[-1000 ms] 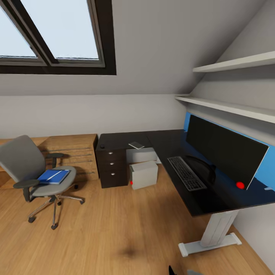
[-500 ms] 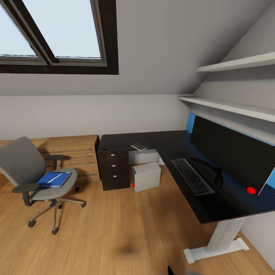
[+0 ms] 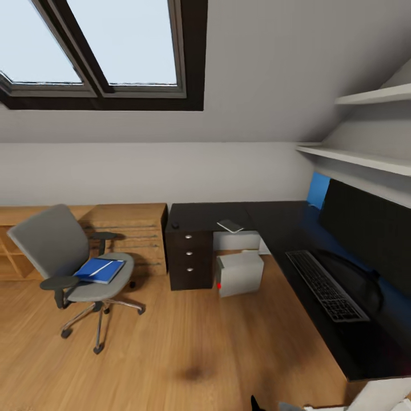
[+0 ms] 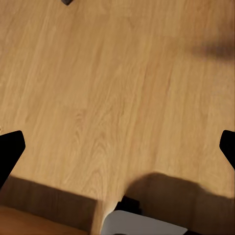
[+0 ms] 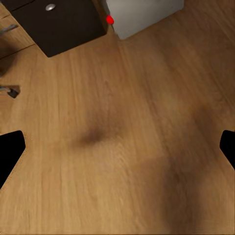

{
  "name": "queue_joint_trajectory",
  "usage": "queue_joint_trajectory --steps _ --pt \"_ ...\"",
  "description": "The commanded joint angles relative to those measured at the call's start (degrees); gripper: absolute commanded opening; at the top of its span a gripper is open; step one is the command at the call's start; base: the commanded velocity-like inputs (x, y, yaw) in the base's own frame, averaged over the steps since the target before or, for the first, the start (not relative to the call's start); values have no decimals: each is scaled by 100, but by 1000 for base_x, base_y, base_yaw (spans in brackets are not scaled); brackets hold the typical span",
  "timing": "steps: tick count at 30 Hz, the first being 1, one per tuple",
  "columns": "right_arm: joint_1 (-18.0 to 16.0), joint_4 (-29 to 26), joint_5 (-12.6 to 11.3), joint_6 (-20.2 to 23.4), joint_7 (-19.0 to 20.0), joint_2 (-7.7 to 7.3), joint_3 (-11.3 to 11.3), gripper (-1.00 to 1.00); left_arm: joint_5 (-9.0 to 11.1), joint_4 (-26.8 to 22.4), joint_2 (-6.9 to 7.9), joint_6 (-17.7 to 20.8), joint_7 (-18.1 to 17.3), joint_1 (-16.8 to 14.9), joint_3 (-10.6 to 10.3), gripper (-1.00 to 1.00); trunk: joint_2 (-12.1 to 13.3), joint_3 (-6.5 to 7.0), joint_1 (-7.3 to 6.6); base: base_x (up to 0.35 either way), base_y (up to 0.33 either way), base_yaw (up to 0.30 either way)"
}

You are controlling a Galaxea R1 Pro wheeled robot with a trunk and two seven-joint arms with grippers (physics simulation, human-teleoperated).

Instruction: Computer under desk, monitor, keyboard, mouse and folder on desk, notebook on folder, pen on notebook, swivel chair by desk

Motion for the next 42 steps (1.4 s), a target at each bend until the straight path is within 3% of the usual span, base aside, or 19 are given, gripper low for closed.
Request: queue_joint_trajectory --steps 1,29,33,37,42 --pt "-4 6 -59 -17 39 -1 15 100 60 2 6 -34 36 -7 -48 100 -6 -9 4 328 0 277" --pt "-4 6 -64 -20 39 -10 10 100 43 2 -9 -51 35 -6 -45 100 -6 -18 4 328 0 244" --pt "-4 -3 -65 -26 39 -14 9 100 43 -3 -86 -43 29 -6 -79 100 -6 -18 4 328 0 5" --pt "-4 -83 -65 -206 37 -43 0 100 28 -225 -301 -8 21 -8 -110 100 -6 -18 4 328 0 1" --pt "-16 -713 -65 -189 -194 -80 -8 100 -272 -991 -410 140 38 -6 -124 100 -6 -19 4 328 0 0"
